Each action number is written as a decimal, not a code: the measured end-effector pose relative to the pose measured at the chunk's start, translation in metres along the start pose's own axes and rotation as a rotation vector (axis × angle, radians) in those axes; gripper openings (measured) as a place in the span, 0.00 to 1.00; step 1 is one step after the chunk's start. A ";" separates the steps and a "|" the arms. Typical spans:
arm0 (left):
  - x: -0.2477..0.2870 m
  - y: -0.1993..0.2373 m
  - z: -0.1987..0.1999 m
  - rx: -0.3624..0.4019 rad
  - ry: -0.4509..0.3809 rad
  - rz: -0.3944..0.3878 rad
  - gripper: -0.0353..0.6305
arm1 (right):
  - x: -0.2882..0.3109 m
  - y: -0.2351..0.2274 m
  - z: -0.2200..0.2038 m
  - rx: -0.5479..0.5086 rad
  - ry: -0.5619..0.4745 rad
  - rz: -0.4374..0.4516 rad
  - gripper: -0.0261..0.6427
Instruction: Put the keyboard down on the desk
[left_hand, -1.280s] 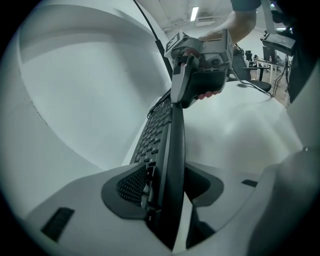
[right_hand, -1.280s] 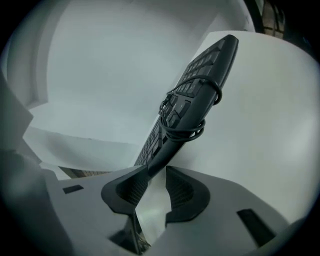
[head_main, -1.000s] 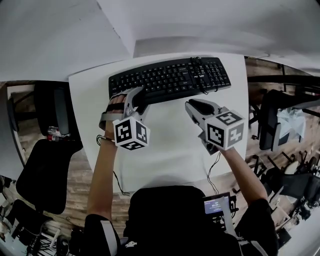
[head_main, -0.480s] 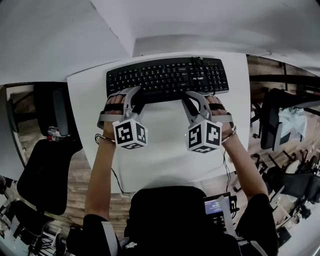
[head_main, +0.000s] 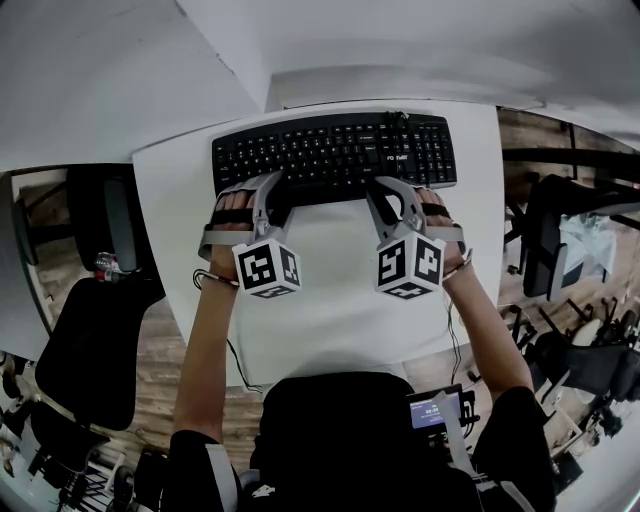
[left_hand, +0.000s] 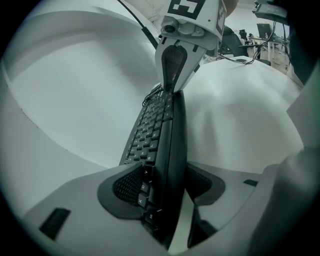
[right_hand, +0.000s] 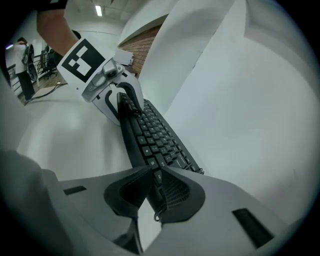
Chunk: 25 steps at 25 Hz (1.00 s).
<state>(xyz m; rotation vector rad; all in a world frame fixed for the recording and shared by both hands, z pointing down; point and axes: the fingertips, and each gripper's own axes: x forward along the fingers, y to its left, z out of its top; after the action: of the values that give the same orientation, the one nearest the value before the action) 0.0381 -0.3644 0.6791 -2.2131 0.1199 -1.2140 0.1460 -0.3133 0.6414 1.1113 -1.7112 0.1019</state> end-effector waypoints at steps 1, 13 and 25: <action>0.000 -0.001 -0.001 -0.003 0.002 -0.003 0.42 | 0.001 -0.001 0.000 0.010 -0.002 0.001 0.16; -0.005 -0.009 0.001 -0.178 -0.016 -0.115 0.47 | 0.004 0.002 -0.001 0.024 0.005 0.003 0.16; -0.027 0.006 0.013 -0.288 -0.035 -0.077 0.42 | -0.023 -0.016 0.017 0.134 -0.060 -0.047 0.15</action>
<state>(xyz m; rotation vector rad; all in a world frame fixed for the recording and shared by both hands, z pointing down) 0.0344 -0.3537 0.6510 -2.5066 0.2087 -1.2641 0.1465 -0.3172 0.6087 1.2633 -1.7508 0.1575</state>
